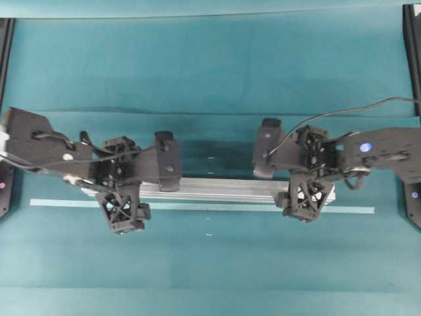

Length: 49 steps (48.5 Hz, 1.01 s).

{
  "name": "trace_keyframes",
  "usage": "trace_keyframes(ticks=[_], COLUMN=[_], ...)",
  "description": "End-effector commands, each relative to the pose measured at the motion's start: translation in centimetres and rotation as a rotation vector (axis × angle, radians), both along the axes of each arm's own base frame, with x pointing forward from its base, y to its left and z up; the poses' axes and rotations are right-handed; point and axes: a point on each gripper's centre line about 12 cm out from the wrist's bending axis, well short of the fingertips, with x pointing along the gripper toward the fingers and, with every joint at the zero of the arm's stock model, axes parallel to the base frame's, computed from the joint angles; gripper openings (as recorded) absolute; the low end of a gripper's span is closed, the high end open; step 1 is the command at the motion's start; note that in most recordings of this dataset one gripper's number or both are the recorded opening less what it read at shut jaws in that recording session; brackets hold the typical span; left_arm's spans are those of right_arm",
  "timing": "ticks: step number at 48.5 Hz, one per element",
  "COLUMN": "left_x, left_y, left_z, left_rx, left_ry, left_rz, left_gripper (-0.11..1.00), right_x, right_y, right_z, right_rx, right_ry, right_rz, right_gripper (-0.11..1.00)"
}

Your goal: Lift the metal rail with both hands and move it towards you.

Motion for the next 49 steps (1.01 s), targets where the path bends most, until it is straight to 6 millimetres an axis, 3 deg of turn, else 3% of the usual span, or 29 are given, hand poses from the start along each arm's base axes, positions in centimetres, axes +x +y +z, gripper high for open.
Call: trace_keyframes(ticks=[1, 11, 20, 36, 49], left_x=[0.1, -0.6, -1.9, -3.6, -5.7], left_y=[-0.2, -0.1, -0.1, 0.0, 0.0], left_z=[3.1, 8.5, 11.9, 13.7, 15.6], left_rx=[-0.001, 0.008, 0.024, 0.031, 0.028], left_ry=[-0.074, -0.221, -0.33, -0.499, -0.688], left_rz=[-0.013, -0.037, -0.068, -0.086, -0.086], left_gripper=[0.93, 0.93, 0.93, 0.93, 0.93], right_x=[0.2, -0.8, -2.4, -5.3, -7.8], right_y=[-0.1, 0.0, -0.1, 0.0, 0.0], right_z=[2.1, 6.8, 10.4, 13.3, 16.3], right_rx=[-0.005, -0.008, -0.011, -0.016, -0.052], right_ry=[-0.072, -0.225, -0.351, -0.501, -0.757], right_rz=[0.002, 0.0, -0.002, 0.001, 0.019], right_gripper=[1.0, 1.0, 1.0, 1.0, 1.0])
